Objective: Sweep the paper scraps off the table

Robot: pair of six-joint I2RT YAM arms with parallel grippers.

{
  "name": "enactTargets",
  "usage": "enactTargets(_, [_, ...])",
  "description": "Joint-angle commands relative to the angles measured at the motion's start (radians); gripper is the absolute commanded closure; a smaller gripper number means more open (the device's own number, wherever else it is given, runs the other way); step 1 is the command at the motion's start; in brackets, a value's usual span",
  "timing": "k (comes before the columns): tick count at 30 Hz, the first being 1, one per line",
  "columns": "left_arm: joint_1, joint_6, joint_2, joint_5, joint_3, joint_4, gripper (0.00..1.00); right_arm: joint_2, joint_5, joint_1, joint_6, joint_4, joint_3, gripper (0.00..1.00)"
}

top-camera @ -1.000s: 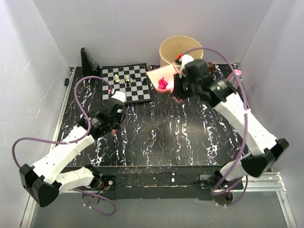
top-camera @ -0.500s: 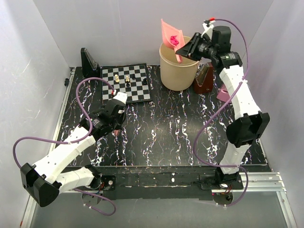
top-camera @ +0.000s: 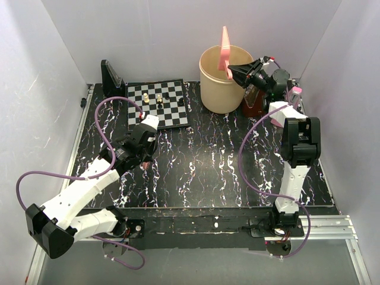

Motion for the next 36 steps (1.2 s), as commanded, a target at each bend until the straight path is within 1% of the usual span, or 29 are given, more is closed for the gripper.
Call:
enactTargets(1, [-0.003,0.0,-0.019,-0.009,0.001,0.019,1.0,-0.084,-0.06,-0.001,0.102,0.233,0.035,0.99])
enactTargets(6, [-0.003,0.0,-0.021,-0.015,0.003,0.017,1.0,-0.141,-0.112,-0.001,0.017,0.13,0.063,0.99])
enactTargets(11, [-0.003,0.0,-0.021,-0.017,0.003,0.017,1.0,-0.265,-0.235,0.017,-0.168,0.026,0.016,0.99])
enactTargets(13, [-0.003,0.0,-0.019,-0.017,0.003,0.02,1.0,-0.334,-0.286,0.039,-0.263,-0.052,-0.015,0.99])
enactTargets(15, [-0.004,0.0,-0.019,-0.021,0.006,0.02,1.0,-0.409,-0.322,0.065,-0.39,-0.181,-0.053,0.99])
enactTargets(16, [-0.003,0.0,-0.018,-0.023,0.006,0.02,1.0,-0.446,-0.333,0.077,-0.511,-0.265,-0.084,0.99])
enactTargets(17, [-0.003,0.001,-0.019,-0.026,0.006,0.017,1.0,-0.49,-0.332,0.094,-0.63,-0.391,-0.101,0.99])
enactTargets(18, [-0.003,0.001,-0.019,-0.028,0.006,0.017,1.0,-0.536,-0.311,0.109,-0.749,-0.548,-0.112,0.99])
enactTargets(19, [-0.003,0.001,-0.019,-0.031,0.006,0.019,1.0,-0.574,-0.272,0.131,-0.903,-0.705,-0.113,0.99])
enactTargets(20, [-0.003,0.001,-0.019,-0.034,0.006,0.017,1.0,-0.613,-0.207,0.157,-1.049,-0.879,-0.112,0.99])
enactTargets(22, [-0.004,0.0,-0.021,-0.035,0.006,0.019,1.0,-0.679,-0.064,0.218,-1.246,-1.116,-0.126,0.99])
enactTargets(23, [-0.003,0.0,-0.019,-0.034,0.003,0.017,1.0,-0.711,0.011,0.247,-1.303,-1.189,-0.145,0.99])
enactTargets(25, [-0.004,0.001,-0.014,-0.031,0.001,0.019,1.0,-0.763,0.125,0.289,-1.365,-1.26,-0.208,0.99])
enactTargets(30, [-0.003,0.003,0.001,-0.028,0.007,0.016,1.0,-0.851,0.347,0.318,-1.408,-1.331,-0.407,0.99])
enactTargets(33, [-0.004,0.003,0.001,-0.029,0.006,0.016,1.0,-0.854,0.455,0.326,-1.415,-1.338,-0.509,0.99])
enactTargets(36, [-0.003,0.003,-0.001,-0.034,0.007,0.014,1.0,-0.817,0.509,0.338,-1.417,-1.357,-0.56,0.99])
